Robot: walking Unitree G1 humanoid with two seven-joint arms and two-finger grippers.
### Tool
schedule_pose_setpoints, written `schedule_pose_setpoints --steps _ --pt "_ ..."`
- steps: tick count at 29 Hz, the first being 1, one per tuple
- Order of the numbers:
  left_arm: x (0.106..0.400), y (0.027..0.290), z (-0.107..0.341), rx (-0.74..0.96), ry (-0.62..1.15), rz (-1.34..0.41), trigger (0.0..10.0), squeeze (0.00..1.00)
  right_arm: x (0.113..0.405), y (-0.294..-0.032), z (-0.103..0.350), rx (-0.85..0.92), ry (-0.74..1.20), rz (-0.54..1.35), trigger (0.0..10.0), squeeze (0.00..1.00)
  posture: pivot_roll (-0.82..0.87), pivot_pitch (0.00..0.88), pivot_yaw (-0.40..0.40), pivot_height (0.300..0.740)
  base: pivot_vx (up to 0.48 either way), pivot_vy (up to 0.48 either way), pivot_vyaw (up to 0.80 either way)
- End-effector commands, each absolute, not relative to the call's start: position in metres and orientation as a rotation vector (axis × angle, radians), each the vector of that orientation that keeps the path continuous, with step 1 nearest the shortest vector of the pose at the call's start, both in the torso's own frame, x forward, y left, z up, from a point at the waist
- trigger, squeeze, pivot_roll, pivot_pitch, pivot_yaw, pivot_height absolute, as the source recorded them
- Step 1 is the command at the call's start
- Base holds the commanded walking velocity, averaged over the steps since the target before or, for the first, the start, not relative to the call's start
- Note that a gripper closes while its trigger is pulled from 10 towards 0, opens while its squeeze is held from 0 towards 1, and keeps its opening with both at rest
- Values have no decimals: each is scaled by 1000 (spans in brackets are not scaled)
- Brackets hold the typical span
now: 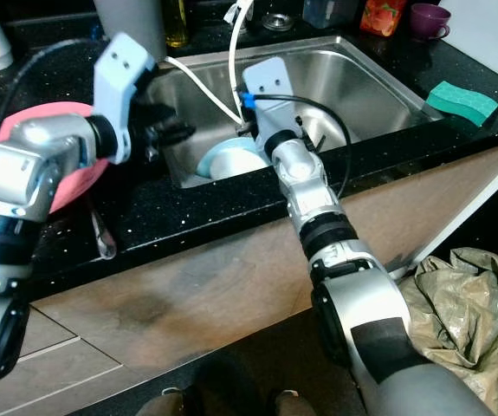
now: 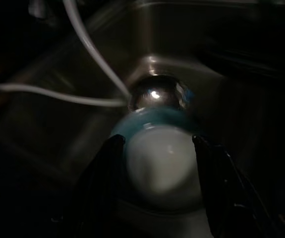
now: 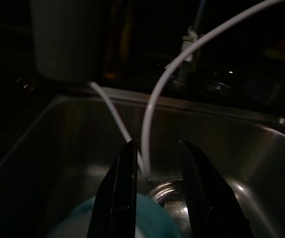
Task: Kitchen organization
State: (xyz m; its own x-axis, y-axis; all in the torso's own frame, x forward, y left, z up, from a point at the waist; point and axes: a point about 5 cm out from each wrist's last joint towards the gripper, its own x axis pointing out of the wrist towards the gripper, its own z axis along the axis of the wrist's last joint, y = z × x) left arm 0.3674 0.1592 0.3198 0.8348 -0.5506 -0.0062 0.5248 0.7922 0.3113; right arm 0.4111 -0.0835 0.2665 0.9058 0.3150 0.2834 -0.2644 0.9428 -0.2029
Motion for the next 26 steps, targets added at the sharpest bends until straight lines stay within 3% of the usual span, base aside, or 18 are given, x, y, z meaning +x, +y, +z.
schedule_pose_setpoints --steps 1,4,6,7,12,18,22,23,26 --pt "372 181 338 269 -153 -419 10000 0 412 -90 279 -90 -353 263 10000 0 54 167 -25 740 0 0 0" --pt "372 226 353 199 -171 -199 10000 0 411 -96 285 -34 -371 248 10000 0 54 166 -23 740 0 0 0" --pt "370 235 355 182 -170 -165 10000 0 411 -97 286 -22 -375 246 10000 0 54 166 -23 740 0 0 0" --pt "364 251 352 174 -122 -200 10000 1000 410 -98 286 2 -376 247 10000 0 49 166 -23 740 0 0 0" --pt "340 277 347 208 -8 -351 10000 1000 407 -99 286 18 -381 256 10000 0 40 166 -20 740 0 0 0" --pt "322 319 360 356 58 -279 10000 1000 402 -96 284 30 -374 300 10000 0 39 166 -20 740 0 0 0" --pt "310 331 365 360 82 -350 10000 1000 398 -86 281 55 -348 383 10000 0 39 166 -20 740 0 0 0" --pt "303 334 365 359 110 -435 10000 0 393 -77 278 57 -332 459 10000 0 41 163 -22 740 0 0 0" --pt "291 330 358 393 185 -590 10000 0 387 -70 276 49 -319 522 10000 0 44 168 -21 740 0 0 0"
